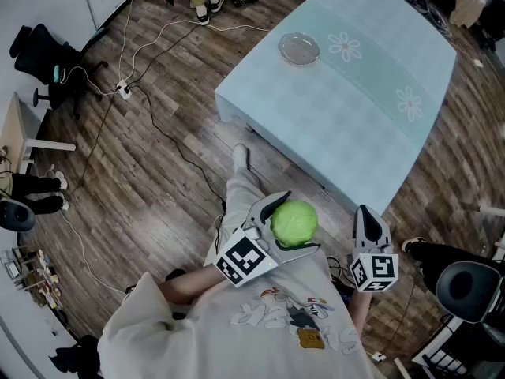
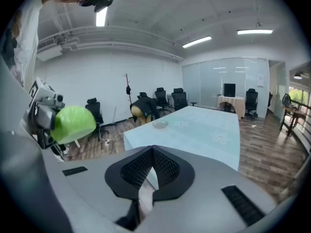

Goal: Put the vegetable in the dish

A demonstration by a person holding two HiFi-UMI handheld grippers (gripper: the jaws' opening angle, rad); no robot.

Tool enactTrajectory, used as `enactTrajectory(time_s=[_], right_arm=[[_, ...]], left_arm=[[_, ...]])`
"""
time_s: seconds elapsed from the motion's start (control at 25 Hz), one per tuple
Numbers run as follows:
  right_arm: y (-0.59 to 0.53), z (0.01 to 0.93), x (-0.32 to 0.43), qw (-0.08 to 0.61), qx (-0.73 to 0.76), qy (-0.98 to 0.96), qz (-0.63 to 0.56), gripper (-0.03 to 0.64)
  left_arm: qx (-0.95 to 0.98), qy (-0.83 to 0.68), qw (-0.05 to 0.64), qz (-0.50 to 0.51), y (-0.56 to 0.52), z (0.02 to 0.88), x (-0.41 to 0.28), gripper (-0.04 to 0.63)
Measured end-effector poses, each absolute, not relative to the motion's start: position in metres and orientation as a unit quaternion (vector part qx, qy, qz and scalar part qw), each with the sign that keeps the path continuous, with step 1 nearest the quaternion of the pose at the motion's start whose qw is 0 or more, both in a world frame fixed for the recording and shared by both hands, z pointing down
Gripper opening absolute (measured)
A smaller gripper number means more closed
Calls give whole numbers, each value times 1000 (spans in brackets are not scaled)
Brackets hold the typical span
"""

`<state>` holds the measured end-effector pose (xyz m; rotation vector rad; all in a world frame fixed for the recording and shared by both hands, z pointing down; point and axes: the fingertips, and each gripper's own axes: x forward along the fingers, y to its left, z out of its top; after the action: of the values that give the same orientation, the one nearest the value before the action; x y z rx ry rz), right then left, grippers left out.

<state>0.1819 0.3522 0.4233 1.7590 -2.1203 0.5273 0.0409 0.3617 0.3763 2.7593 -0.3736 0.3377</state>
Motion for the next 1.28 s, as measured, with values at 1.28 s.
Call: enactTrajectory(time_s=[1.28], right_arm=[[504, 425, 158, 116, 571, -775, 245, 21]], left_arm=[[953, -229, 168, 105, 479, 356, 35, 537]])
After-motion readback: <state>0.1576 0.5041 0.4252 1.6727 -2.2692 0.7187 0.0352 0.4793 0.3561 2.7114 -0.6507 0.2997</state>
